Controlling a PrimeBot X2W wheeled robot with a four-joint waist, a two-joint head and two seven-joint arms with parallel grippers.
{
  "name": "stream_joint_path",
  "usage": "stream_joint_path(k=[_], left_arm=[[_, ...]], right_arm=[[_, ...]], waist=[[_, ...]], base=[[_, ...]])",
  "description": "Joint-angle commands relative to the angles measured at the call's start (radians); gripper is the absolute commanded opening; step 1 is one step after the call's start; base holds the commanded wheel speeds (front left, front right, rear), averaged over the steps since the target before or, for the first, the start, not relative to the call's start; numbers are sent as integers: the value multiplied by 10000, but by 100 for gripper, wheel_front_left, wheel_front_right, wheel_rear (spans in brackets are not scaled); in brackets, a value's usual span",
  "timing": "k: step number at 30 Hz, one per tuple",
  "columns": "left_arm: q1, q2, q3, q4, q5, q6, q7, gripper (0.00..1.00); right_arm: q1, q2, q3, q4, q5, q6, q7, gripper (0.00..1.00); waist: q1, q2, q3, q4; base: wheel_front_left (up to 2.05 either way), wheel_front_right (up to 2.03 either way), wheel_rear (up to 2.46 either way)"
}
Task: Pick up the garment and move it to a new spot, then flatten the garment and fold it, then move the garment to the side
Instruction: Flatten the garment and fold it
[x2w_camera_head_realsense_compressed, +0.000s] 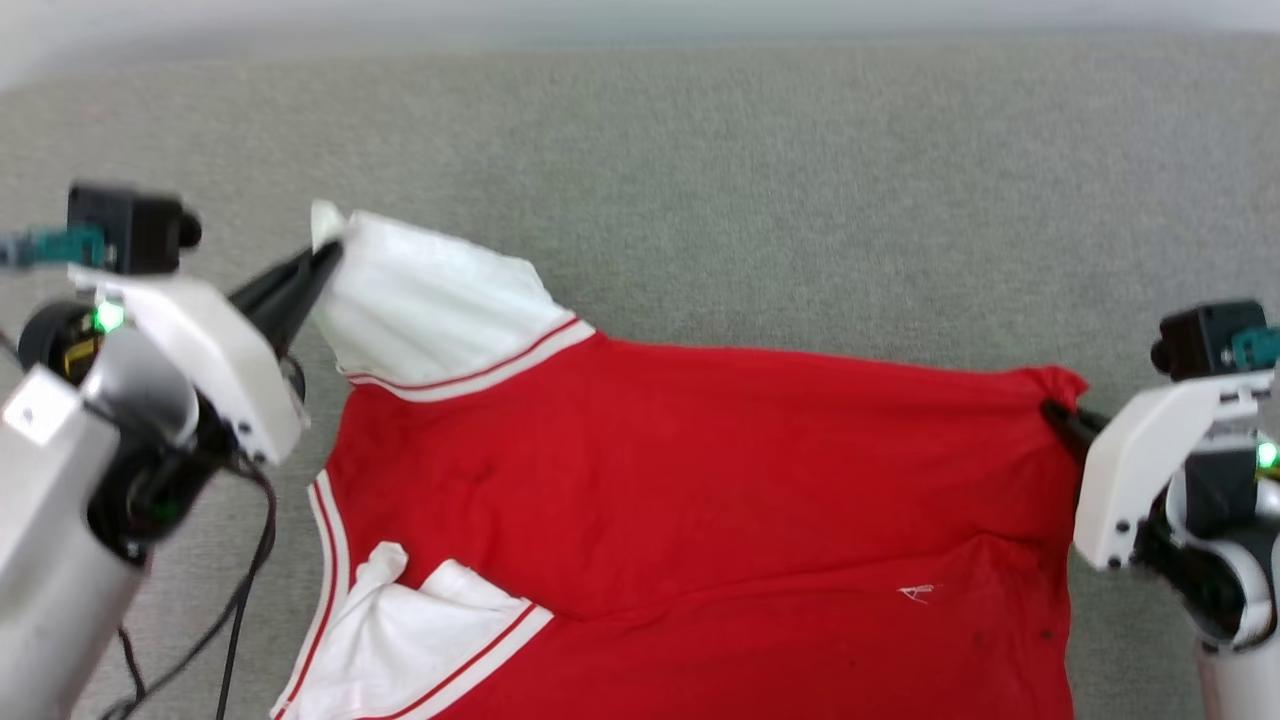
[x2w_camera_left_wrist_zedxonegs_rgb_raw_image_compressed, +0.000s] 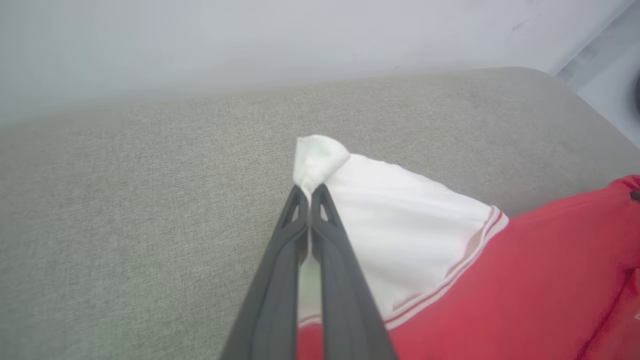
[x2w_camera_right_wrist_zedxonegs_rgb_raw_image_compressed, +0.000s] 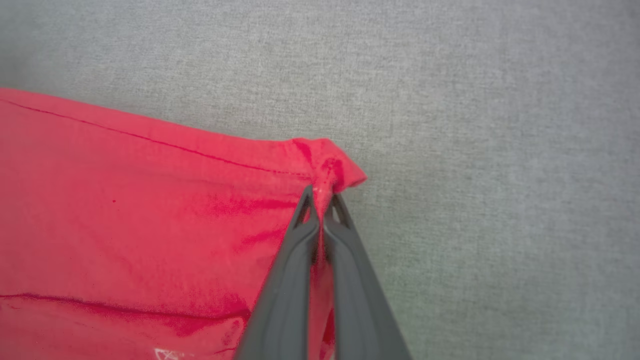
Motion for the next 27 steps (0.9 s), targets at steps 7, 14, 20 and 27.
stream_joint_path(k=[7,14,20,27], left_arm=[[2655,374,261,-1394,-315,999,-1145,0],[5074,319,46,-2210,-897,1774,-1549,0],[6570,-118,-324,-1837,-1302,2018,-1818,0],[6594,-947,-743,-824,-1265,1609,-2132,13]], right_arm=[[1696,503,-605,-377,-149,-11,-678,0],[2797,872,-937,4,-140,-11,-1716,0],[3647,1261,-1209,742,24,-11,-2896,35],[4006,1513,-1198,1565,315,-10,-3934,100]], waist=[[-1,0,-1072,477],[-1,0,-1576,613],[-1,0,-1847,614],[-1,0,-1982,597]], base=[[0,0,0],[0,0,0],[0,0,0],[0,0,0]])
